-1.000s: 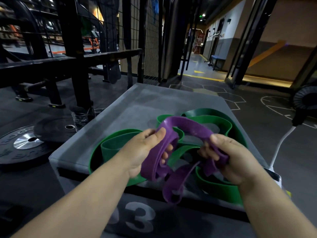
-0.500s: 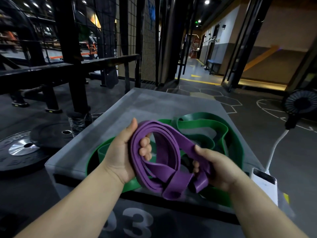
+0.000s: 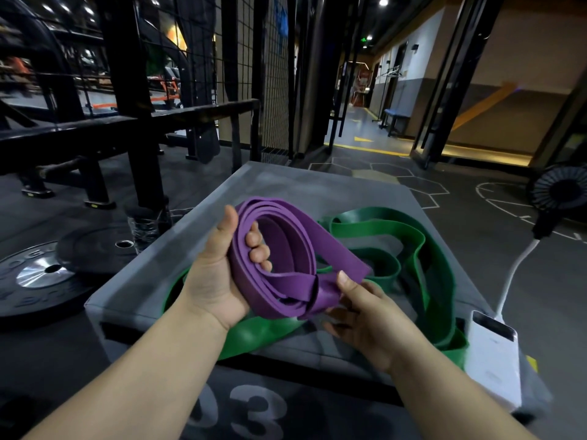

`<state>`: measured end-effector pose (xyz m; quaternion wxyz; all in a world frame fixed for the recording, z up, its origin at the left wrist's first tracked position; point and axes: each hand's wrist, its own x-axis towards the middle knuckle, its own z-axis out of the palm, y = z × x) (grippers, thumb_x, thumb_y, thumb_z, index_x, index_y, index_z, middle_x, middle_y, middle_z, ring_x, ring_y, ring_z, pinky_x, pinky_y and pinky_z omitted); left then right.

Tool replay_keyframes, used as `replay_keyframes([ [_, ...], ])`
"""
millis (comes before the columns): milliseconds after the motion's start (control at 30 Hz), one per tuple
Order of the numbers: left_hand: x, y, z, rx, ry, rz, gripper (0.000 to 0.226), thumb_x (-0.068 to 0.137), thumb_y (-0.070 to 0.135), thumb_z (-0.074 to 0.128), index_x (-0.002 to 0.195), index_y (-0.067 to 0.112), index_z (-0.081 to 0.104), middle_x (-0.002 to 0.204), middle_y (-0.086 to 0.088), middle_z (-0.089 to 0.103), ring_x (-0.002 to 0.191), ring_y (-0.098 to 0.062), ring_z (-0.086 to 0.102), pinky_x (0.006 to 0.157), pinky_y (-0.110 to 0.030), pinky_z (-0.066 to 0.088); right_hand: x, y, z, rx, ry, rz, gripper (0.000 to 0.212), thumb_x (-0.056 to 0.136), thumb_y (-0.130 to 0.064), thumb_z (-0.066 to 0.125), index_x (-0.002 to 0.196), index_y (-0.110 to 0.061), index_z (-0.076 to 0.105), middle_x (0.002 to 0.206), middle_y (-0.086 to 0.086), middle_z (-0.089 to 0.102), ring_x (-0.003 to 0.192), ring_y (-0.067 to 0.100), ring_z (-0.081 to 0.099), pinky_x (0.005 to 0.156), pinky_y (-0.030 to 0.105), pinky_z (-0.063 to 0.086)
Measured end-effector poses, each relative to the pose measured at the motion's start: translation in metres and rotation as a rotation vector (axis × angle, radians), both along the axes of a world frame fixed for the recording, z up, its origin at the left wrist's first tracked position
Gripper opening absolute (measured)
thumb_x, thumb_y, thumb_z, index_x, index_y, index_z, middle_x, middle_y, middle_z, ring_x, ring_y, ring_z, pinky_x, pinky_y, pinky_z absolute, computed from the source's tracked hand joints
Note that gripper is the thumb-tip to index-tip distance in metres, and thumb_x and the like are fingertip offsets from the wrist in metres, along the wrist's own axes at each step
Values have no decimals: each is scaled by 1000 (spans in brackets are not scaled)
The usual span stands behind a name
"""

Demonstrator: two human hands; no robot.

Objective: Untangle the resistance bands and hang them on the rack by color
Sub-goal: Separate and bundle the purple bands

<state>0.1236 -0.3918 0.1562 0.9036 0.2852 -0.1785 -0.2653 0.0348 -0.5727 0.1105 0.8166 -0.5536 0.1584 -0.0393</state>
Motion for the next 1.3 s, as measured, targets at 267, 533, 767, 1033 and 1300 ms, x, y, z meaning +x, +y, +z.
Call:
replay_keyframes([
  [267,0,3,-6,-16,-14,-71,48,46,45,91,65,17,57,53,5,51,62,-19,61,66,-32,56,7,-2,-9,-18,45,-14,35,57,-29,79,84,-17,61,75,4,64,70,15,64,72,31,44],
  [533,-5,2,-9,-15,-91,-131,43,58,46,85,81,13,69,43,8,46,41,-9,48,58,-27,53,11,0,-9,-56,40,60,62,52,-21,87,106,3,67,95,22,60,80,30,54,72,33,43],
  [767,10,18,8,-148,118,170,28,66,45,68,64,18,60,45,11,47,39,-2,43,49,-16,46,6,-41,-2,-114,-76,76,69,39,-16,71,105,6,67,97,27,63,80,30,57,68,33,49],
  [1033,26,36,10,-232,159,207,28,72,46,63,64,20,57,47,13,50,38,0,46,49,-13,45,-10,-50,9,-571,-138,74,34,45,-33,96,56,-20,66,65,4,61,60,16,54,58,18,44],
  [1300,29,40,6,-259,148,112,32,57,40,80,67,20,57,46,12,50,39,0,47,47,-14,47,0,-55,1,-840,-52,-165,19,81,-13,76,75,-18,58,95,11,71,82,27,70,83,44,56],
])
